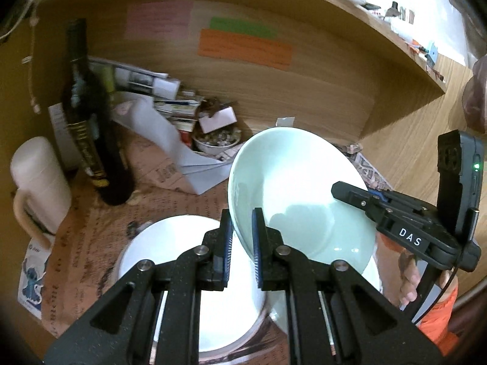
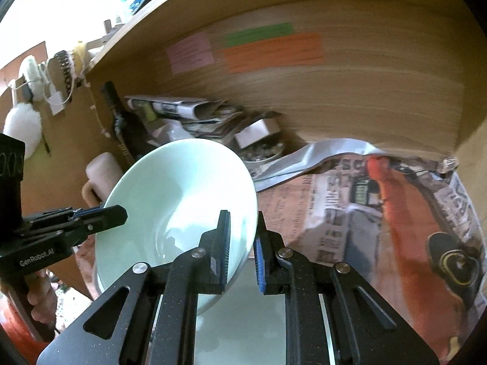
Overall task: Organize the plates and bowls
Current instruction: 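Lift the mint green bowl with both grippers and carry it over the nested bowls, then lower the mint green bowl into the spotted white bowl and open both grippers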
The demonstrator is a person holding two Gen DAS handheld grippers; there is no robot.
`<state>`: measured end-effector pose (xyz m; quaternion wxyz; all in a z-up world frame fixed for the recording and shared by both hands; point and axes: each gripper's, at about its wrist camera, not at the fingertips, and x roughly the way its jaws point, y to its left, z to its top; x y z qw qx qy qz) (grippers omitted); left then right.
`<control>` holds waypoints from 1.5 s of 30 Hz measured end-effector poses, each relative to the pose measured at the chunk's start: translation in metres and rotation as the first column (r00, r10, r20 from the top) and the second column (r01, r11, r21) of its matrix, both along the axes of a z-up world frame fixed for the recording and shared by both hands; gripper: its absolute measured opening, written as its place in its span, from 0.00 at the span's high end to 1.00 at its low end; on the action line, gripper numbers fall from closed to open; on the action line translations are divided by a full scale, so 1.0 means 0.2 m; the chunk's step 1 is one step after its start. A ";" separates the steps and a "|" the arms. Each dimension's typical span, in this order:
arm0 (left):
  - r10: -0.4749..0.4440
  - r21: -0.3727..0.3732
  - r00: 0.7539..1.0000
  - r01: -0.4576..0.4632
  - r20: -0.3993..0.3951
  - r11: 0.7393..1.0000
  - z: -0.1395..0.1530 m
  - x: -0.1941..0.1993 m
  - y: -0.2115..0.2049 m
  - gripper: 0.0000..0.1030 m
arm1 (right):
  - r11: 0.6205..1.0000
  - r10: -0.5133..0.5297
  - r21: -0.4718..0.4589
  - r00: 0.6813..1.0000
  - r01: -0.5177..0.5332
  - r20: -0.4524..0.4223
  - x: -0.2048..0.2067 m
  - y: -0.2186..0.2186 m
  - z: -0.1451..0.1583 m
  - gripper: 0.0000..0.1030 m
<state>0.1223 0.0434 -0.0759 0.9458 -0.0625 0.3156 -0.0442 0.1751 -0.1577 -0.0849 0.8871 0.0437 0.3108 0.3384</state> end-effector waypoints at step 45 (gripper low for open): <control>0.142 -0.042 0.987 -0.145 -0.074 0.989 -0.28 -0.19 0.41 0.89 | 0.992 0.080 -0.090 0.995 -0.085 -0.061 -0.15 0.46 -0.19 0.84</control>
